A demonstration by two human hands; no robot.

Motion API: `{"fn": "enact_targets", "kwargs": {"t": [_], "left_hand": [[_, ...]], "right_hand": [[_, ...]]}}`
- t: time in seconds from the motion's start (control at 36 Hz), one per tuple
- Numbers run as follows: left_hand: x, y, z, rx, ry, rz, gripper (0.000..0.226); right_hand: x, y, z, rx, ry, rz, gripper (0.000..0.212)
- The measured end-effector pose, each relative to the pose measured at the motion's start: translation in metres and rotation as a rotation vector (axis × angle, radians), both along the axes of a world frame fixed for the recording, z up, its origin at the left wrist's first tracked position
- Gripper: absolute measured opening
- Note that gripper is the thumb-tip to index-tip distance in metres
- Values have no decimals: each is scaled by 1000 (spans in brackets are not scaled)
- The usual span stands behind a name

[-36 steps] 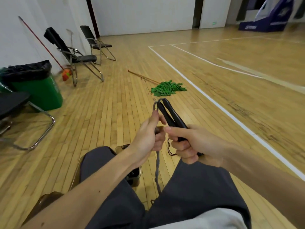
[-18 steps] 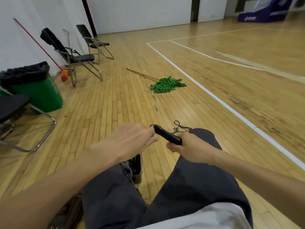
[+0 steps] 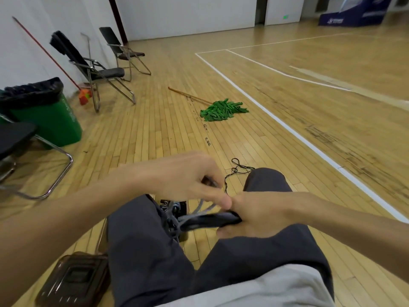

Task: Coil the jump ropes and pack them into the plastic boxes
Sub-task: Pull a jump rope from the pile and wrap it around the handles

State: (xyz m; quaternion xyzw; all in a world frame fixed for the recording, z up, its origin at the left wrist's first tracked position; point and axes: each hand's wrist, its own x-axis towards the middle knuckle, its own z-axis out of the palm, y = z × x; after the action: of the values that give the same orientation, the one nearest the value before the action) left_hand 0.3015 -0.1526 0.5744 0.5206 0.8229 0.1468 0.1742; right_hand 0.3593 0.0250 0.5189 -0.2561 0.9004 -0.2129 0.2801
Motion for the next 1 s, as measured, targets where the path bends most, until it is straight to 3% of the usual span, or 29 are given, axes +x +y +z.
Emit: {"fn": "enact_targets", "kwargs": {"t": [0.08, 0.14, 0.22, 0.44, 0.56, 0.67, 0.72, 0.83, 1.0], "left_hand": [[0, 6, 2, 109, -163, -1, 42], [-3, 5, 0, 187, -247, 25, 41], [-5, 1, -5, 290, -335, 81, 50], [-6, 2, -20, 548, -402, 291, 35], [-4, 6, -27, 689, -434, 404, 48], [-5, 7, -37, 726, -441, 583, 33], [-7, 5, -42, 718, -369, 688, 38], [-6, 0, -54, 757, -178, 657, 44], [7, 12, -72, 830, 190, 714, 33]], "right_hand": [[9, -5, 6, -132, -28, 54, 8], [11, -4, 10, -186, 2, 51, 25], [11, -1, 13, -265, 68, 47, 32], [10, -1, 12, -486, 180, -76, 33], [9, -1, 7, -644, 173, -162, 35], [6, 1, 9, -789, 170, -268, 28], [3, 7, 10, -853, 143, -338, 19], [-2, 12, 6, -914, 70, -443, 14], [-5, 1, 5, -1016, -27, -531, 9]]}}
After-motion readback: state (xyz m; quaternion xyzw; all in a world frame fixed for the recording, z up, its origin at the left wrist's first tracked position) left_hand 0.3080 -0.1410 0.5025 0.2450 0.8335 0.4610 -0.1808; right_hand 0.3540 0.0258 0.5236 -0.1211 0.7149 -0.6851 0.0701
